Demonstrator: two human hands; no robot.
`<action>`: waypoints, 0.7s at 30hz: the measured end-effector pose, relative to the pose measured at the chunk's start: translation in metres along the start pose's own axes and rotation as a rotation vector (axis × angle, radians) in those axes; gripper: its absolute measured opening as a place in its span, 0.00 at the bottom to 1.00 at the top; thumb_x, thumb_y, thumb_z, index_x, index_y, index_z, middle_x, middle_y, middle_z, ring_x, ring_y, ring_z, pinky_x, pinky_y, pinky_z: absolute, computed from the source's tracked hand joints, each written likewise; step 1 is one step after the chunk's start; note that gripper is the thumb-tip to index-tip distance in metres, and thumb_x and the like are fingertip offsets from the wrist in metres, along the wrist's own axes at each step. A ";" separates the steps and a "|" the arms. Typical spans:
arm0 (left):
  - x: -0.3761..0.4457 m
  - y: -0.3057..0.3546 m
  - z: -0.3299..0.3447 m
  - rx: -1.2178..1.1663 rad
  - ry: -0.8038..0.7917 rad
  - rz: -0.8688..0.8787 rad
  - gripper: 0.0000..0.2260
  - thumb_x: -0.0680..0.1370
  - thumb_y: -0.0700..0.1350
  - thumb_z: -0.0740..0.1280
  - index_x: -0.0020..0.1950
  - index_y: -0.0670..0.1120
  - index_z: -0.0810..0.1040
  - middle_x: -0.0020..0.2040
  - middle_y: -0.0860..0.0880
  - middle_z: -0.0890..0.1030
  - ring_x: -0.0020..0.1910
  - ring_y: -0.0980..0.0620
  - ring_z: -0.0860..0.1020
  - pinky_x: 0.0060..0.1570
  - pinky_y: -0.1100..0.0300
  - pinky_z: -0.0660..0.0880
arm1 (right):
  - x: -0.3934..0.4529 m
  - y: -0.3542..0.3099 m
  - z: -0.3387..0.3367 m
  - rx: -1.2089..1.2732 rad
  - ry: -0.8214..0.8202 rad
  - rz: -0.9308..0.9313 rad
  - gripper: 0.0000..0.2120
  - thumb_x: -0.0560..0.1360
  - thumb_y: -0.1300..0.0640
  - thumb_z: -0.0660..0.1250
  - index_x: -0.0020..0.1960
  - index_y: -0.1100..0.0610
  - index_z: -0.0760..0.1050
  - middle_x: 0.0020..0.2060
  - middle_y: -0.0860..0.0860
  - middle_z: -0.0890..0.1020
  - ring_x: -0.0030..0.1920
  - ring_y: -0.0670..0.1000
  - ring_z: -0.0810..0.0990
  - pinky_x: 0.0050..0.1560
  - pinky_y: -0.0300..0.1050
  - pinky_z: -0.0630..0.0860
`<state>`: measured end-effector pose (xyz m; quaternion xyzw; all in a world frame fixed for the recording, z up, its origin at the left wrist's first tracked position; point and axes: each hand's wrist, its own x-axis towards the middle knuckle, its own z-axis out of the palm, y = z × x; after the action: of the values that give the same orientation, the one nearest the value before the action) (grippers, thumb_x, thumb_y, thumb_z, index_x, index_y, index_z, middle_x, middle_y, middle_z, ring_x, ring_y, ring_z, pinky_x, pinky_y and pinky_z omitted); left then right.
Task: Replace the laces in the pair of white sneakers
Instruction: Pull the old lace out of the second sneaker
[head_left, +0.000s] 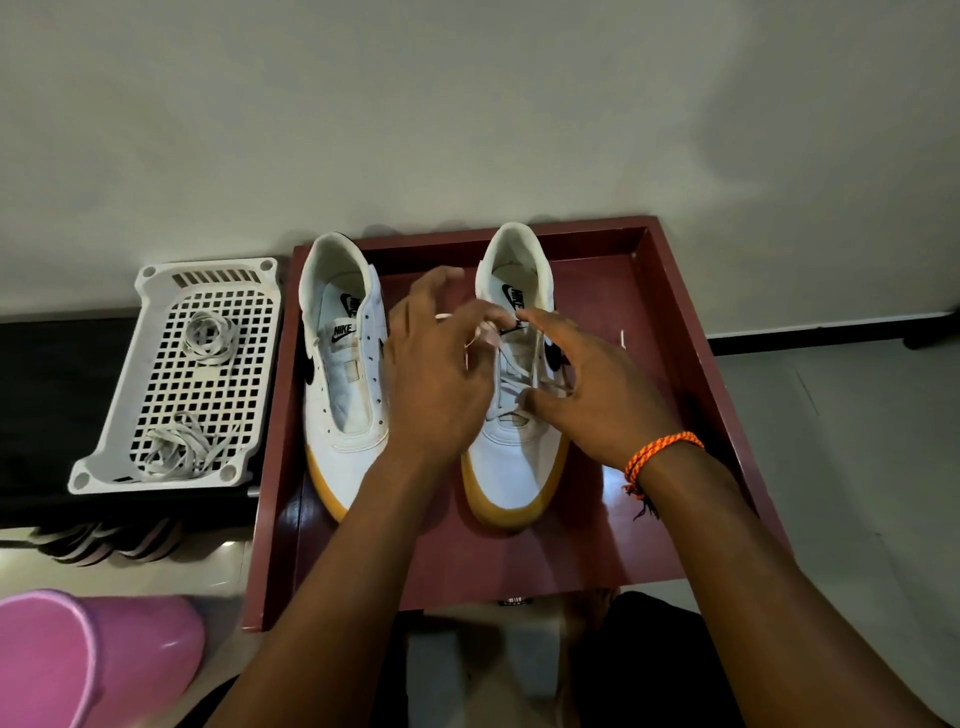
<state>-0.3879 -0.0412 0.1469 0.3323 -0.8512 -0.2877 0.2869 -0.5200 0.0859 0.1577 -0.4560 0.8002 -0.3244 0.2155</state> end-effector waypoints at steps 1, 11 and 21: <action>-0.003 0.003 0.001 0.088 -0.061 0.020 0.11 0.80 0.50 0.66 0.59 0.58 0.85 0.78 0.50 0.68 0.77 0.42 0.67 0.72 0.41 0.68 | 0.000 0.000 0.000 0.002 0.003 -0.002 0.38 0.74 0.52 0.74 0.79 0.36 0.63 0.73 0.39 0.73 0.69 0.46 0.76 0.62 0.56 0.81; -0.007 0.010 0.008 0.028 -0.100 0.017 0.03 0.77 0.47 0.75 0.46 0.55 0.86 0.79 0.54 0.68 0.75 0.43 0.67 0.70 0.42 0.70 | 0.000 -0.002 -0.001 0.019 -0.003 0.015 0.38 0.75 0.54 0.75 0.79 0.36 0.63 0.75 0.39 0.72 0.69 0.45 0.76 0.63 0.51 0.80; 0.004 0.000 -0.002 -0.152 0.062 -0.081 0.10 0.78 0.51 0.66 0.56 0.59 0.84 0.71 0.51 0.73 0.69 0.45 0.75 0.62 0.40 0.77 | -0.002 -0.003 -0.003 0.020 -0.020 0.022 0.38 0.76 0.54 0.75 0.80 0.38 0.62 0.75 0.40 0.72 0.69 0.44 0.74 0.62 0.48 0.79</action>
<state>-0.3888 -0.0445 0.1487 0.3523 -0.8035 -0.3526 0.3257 -0.5190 0.0874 0.1619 -0.4481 0.7997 -0.3254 0.2318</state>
